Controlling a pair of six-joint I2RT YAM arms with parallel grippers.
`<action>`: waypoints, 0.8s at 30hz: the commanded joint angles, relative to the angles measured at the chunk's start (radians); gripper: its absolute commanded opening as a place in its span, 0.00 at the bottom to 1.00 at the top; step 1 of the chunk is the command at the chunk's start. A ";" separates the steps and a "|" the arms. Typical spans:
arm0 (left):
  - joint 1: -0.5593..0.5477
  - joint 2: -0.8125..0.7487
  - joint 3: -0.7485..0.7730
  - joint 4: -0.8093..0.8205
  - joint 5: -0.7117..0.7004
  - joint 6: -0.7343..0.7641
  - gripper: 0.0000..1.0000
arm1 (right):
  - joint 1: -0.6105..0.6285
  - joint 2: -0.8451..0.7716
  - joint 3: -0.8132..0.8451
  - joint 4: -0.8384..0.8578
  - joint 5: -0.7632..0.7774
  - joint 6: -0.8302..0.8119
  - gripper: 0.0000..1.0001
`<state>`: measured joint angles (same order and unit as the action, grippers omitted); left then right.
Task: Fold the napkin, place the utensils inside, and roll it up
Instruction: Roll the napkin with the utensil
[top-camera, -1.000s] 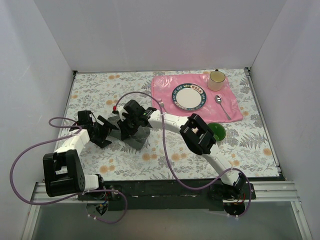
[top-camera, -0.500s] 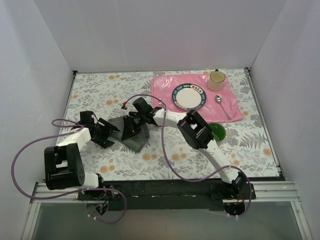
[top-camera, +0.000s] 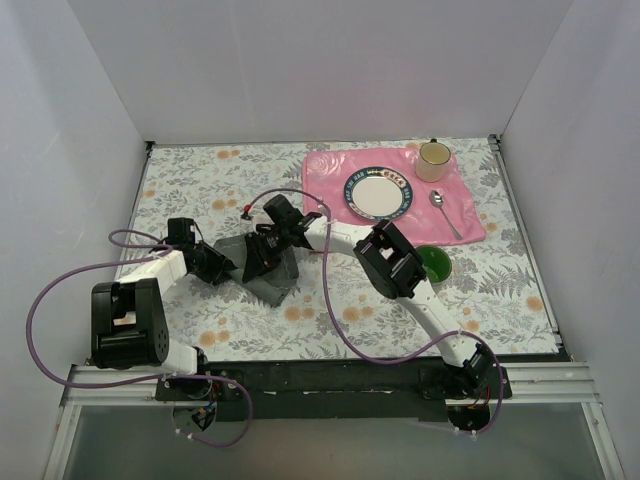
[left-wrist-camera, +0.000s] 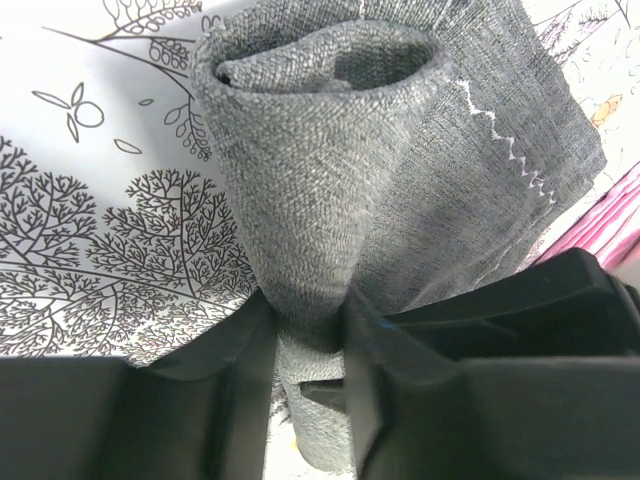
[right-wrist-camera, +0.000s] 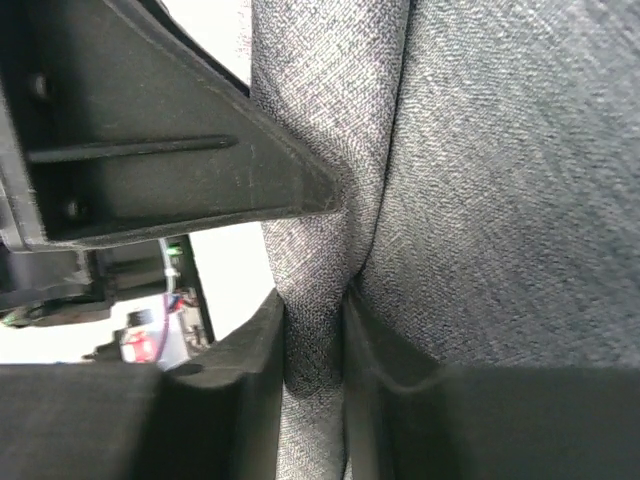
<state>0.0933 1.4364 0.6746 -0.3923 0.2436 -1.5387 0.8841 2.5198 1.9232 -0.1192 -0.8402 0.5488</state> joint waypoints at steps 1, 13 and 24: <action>-0.001 -0.001 0.005 -0.026 -0.053 0.040 0.21 | 0.012 -0.088 0.072 -0.288 0.225 -0.226 0.43; 0.000 0.038 0.003 -0.019 0.031 0.019 0.20 | 0.243 -0.277 -0.047 -0.304 0.903 -0.546 0.74; 0.003 0.039 0.002 -0.020 0.066 0.006 0.19 | 0.283 -0.161 0.042 -0.298 0.987 -0.584 0.72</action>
<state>0.0982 1.4578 0.6811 -0.3851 0.2970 -1.5383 1.1820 2.3203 1.9244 -0.4213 0.0494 -0.0025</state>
